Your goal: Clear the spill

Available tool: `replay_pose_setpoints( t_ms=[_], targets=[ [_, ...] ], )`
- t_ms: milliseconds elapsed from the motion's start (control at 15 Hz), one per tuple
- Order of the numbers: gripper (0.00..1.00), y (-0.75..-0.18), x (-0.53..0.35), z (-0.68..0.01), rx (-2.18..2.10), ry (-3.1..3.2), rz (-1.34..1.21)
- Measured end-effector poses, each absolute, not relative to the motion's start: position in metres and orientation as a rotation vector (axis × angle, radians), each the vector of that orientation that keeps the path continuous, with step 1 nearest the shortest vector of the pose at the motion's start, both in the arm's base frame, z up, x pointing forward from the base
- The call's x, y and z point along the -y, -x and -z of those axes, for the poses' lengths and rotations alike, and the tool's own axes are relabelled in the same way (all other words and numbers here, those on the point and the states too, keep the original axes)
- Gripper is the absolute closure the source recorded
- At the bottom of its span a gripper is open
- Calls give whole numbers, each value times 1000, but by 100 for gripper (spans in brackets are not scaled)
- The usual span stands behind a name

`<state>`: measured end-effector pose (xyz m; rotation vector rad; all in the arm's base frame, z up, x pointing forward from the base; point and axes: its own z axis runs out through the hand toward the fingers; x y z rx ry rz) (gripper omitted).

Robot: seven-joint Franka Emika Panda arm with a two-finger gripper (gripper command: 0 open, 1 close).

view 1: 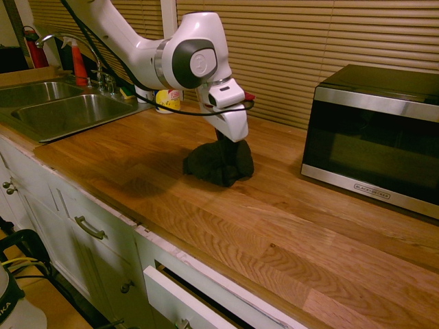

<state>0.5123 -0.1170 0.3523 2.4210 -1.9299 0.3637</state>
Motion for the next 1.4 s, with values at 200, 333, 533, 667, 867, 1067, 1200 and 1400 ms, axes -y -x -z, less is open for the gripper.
replay_pose_setpoints(
  t_ms=[200, 333, 533, 667, 867, 1067, 1200, 1400],
  targets=[
    [100, -512, 119, -353, 1927, -2428, -361],
    [100, -513, 113, -353, 1914, -2440, -361],
    [100, -518, 88, -359, 1869, -2486, -373],
    [100, -520, 64, -362, 1843, -2509, -367],
    [100, -522, 19, -361, 1788, -2551, -365],
    [100, -519, -36, -363, 1713, -2598, -356],
    [100, -516, -70, -365, 1671, -2627, -358],
    [100, -510, -116, -370, 1611, -2662, -368]
  ],
)
